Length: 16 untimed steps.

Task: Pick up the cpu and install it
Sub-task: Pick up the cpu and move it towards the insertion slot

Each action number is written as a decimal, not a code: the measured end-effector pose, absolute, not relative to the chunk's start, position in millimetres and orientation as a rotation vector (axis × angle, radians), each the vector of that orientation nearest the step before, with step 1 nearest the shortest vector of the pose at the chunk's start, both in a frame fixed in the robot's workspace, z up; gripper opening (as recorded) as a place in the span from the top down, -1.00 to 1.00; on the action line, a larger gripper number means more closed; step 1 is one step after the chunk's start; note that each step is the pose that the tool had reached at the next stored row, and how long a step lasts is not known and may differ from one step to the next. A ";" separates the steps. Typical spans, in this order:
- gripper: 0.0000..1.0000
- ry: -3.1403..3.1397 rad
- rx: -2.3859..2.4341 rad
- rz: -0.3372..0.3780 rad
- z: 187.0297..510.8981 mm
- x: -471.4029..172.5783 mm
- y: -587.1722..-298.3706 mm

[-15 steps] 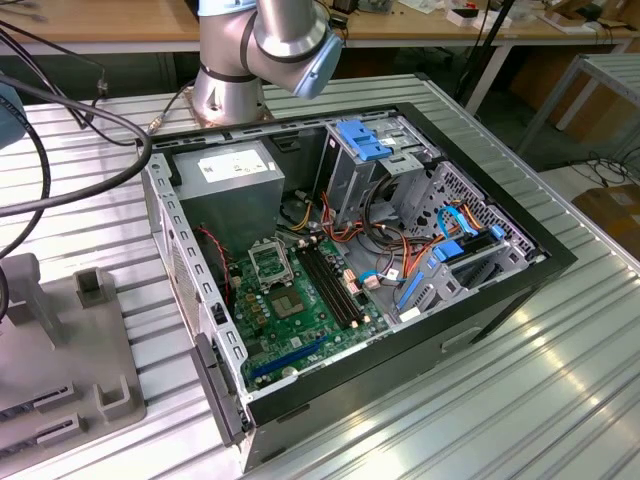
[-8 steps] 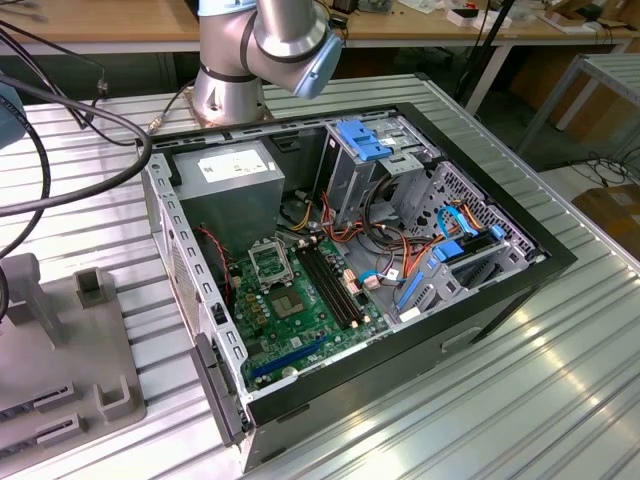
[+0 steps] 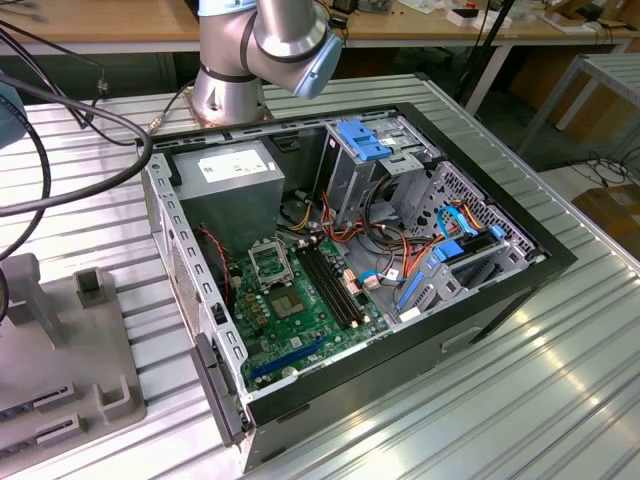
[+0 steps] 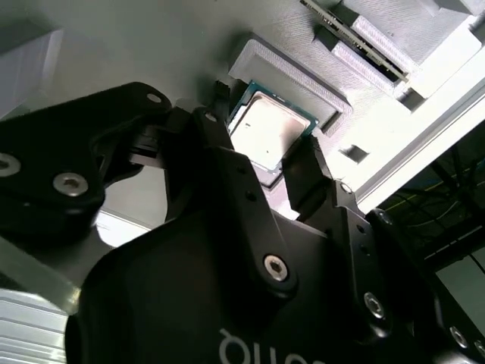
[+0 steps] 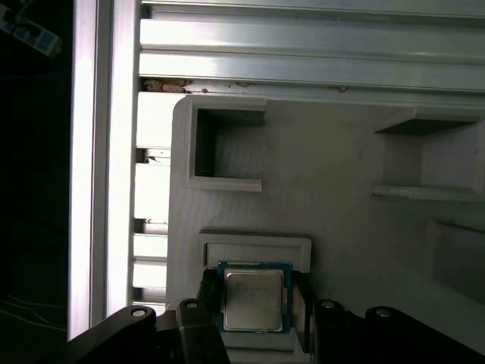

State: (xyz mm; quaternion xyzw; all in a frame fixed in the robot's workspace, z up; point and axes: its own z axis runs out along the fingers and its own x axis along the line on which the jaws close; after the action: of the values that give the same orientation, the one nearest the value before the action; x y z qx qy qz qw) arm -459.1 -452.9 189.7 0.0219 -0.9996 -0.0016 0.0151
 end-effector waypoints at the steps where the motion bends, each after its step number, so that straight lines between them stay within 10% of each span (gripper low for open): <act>1: -0.09 -3.111 0.068 -0.005 189.7 -459.1 -452.9; 16: -0.22 -3.110 0.068 -0.002 189.2 -456.2 -453.0</act>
State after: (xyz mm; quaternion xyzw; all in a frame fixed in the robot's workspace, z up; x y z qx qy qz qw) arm -456.2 -453.0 189.2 0.0219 -0.9996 -0.0008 0.0152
